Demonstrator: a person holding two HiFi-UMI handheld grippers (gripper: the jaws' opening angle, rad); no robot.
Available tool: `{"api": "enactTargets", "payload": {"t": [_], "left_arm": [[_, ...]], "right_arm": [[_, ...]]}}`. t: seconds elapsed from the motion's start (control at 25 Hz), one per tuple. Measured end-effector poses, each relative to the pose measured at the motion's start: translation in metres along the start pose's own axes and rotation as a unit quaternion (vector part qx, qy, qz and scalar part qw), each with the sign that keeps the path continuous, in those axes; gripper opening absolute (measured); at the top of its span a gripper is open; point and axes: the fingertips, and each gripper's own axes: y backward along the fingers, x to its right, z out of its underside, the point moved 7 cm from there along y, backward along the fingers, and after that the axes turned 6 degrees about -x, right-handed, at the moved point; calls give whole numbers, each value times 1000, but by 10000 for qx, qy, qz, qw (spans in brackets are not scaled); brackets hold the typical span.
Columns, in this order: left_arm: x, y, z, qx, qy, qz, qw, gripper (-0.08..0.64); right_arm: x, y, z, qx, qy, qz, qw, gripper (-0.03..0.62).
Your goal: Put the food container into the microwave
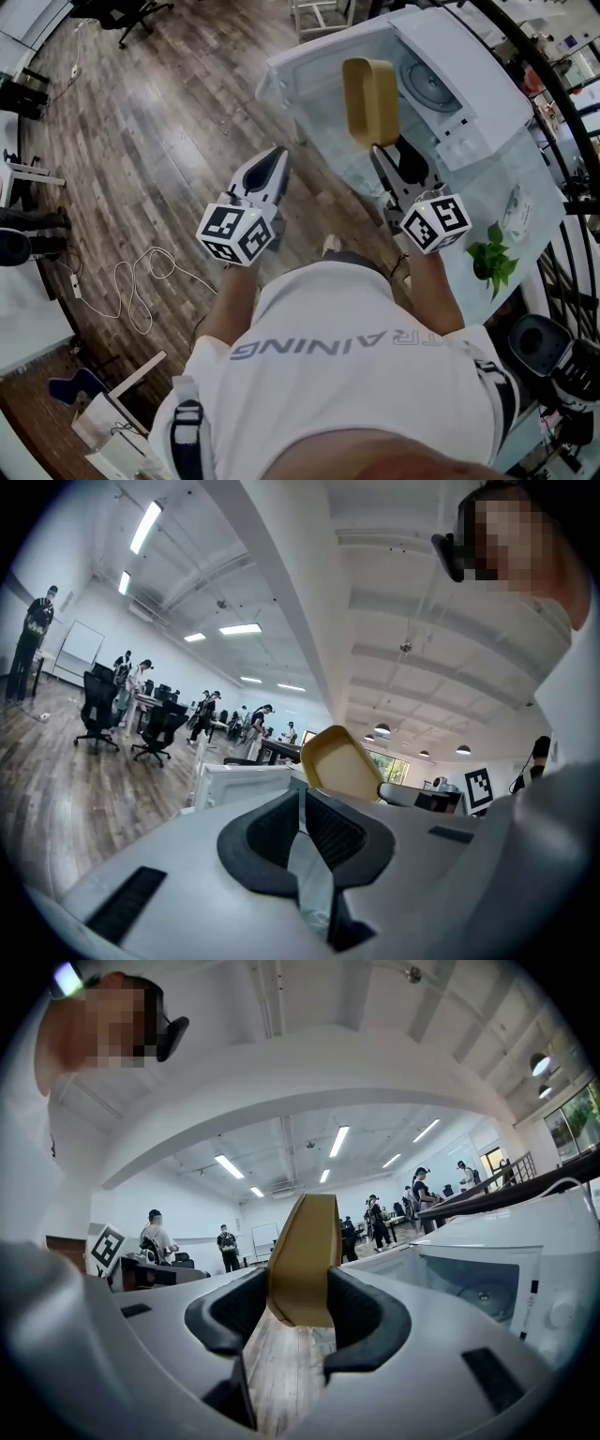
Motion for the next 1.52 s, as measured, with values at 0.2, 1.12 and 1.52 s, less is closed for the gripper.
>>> {"api": "enactTargets", "payload": {"t": [0.2, 1.12, 1.52], "left_arm": [[4, -50, -12, -52, -117, 66, 9999, 49], [-11, -244, -74, -680, -746, 2240, 9694, 49], [-24, -269, -71, -1005, -789, 2858, 9497, 49]], "right_arm": [[46, -10, -2, 30, -239, 33, 9997, 215], [130, -13, -25, 433, -728, 2240, 9709, 215], [123, -35, 8, 232, -942, 2624, 9601, 215]]}}
